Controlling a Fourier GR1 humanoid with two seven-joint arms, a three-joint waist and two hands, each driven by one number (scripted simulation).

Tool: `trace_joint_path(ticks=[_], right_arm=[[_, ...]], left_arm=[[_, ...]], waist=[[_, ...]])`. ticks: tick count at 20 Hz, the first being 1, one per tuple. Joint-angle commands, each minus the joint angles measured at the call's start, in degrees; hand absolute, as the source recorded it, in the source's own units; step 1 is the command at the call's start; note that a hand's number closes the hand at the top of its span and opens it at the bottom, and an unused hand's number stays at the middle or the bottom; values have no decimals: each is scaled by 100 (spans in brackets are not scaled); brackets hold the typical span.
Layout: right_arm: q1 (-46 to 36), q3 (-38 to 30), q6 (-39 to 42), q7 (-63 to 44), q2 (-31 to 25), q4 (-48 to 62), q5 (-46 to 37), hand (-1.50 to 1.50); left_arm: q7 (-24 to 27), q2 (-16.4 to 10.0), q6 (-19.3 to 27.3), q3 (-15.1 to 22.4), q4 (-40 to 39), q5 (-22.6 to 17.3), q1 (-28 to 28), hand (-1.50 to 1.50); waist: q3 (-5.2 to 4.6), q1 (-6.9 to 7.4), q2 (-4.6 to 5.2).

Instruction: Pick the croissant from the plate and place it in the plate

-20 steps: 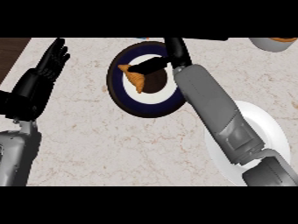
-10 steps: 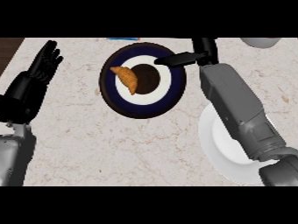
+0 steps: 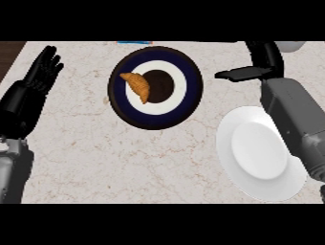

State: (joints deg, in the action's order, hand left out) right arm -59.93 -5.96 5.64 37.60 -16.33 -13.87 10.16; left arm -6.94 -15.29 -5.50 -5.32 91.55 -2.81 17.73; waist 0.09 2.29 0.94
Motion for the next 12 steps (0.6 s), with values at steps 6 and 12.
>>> trace_joint_path(ticks=[6,12], right_arm=[[467,-20,812,744,-748,439,-237,-150],[594,-26,480,1272,-892,559,-396,-150]], left_arm=[[13,-82,-132,-137,-81,-74,93,0],[-136,98,-40,43,56,17,68,0]], waist=[[3,5,23],[11,86,42]])
